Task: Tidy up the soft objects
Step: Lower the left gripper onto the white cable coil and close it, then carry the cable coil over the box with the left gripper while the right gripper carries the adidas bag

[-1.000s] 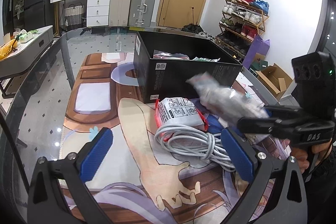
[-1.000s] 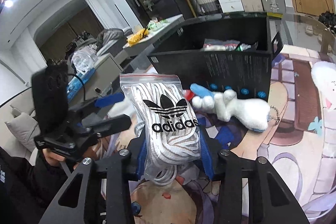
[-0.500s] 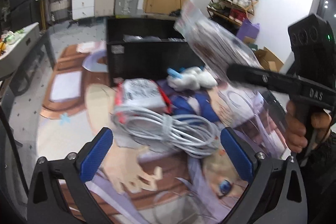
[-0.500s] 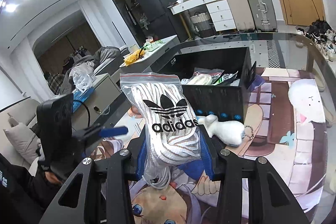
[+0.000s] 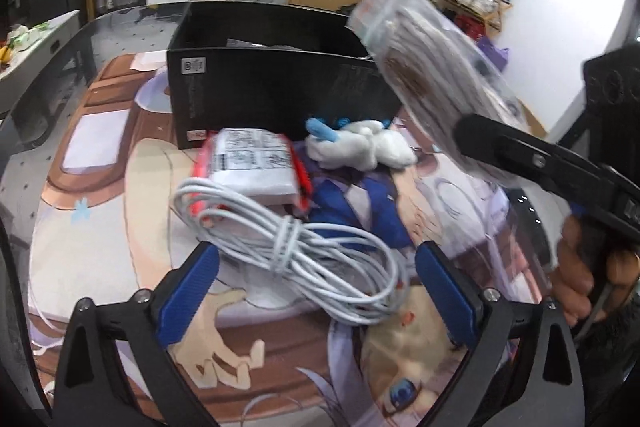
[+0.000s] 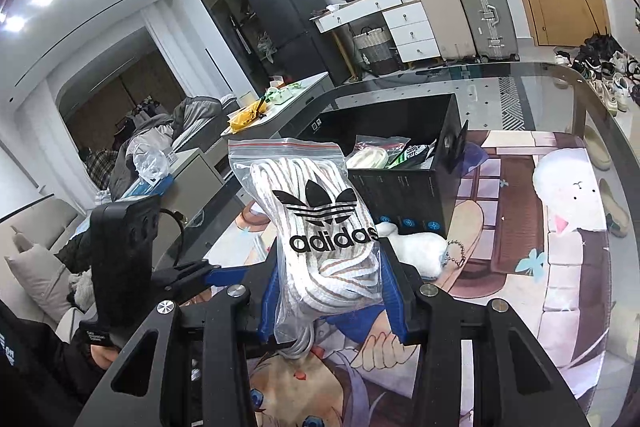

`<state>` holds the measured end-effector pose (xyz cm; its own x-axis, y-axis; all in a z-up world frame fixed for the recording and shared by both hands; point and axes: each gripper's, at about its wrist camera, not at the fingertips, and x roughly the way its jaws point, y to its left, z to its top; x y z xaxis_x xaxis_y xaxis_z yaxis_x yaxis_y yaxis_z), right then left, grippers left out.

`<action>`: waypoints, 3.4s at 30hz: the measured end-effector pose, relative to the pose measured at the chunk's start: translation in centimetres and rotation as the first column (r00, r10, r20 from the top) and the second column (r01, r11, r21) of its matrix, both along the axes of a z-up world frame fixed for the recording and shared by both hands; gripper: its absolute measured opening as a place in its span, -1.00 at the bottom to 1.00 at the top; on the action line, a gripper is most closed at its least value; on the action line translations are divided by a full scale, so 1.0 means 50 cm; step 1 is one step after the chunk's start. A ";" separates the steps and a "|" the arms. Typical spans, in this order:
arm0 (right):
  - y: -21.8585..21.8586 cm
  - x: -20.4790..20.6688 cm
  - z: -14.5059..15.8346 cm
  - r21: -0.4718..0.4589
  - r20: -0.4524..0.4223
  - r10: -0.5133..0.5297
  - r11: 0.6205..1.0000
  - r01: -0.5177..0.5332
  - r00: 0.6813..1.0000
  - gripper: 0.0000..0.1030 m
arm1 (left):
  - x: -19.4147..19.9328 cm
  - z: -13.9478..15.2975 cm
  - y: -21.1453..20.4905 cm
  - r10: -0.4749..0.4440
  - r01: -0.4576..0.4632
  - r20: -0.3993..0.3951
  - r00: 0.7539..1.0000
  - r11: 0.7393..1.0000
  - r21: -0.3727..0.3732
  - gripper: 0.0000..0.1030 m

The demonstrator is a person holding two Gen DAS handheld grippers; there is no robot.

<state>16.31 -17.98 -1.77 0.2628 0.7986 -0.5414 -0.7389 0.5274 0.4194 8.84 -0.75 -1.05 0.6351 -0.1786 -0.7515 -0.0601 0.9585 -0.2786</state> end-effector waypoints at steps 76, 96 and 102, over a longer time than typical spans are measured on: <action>0.112 0.076 0.088 -0.208 0.265 -0.185 0.947 0.243 0.946 -0.16 | 0.118 0.141 0.151 0.005 0.007 0.241 0.971 0.999 -0.049 0.10; 0.206 0.172 0.048 -0.316 0.222 -0.111 0.932 0.179 0.969 -0.16 | 0.210 0.099 0.147 -0.016 0.022 0.161 0.987 0.999 -0.030 0.09; 0.228 0.193 0.032 -0.363 0.227 -0.079 0.918 0.160 0.971 -0.16 | 0.211 0.097 0.141 -0.022 0.023 0.163 0.986 1.000 -0.004 0.07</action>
<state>25.95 -6.60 -0.17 0.4800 0.5015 -0.7198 -0.7083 0.7057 0.0194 19.41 6.31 3.80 0.7444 -0.1987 -0.6375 0.0084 0.9574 -0.2886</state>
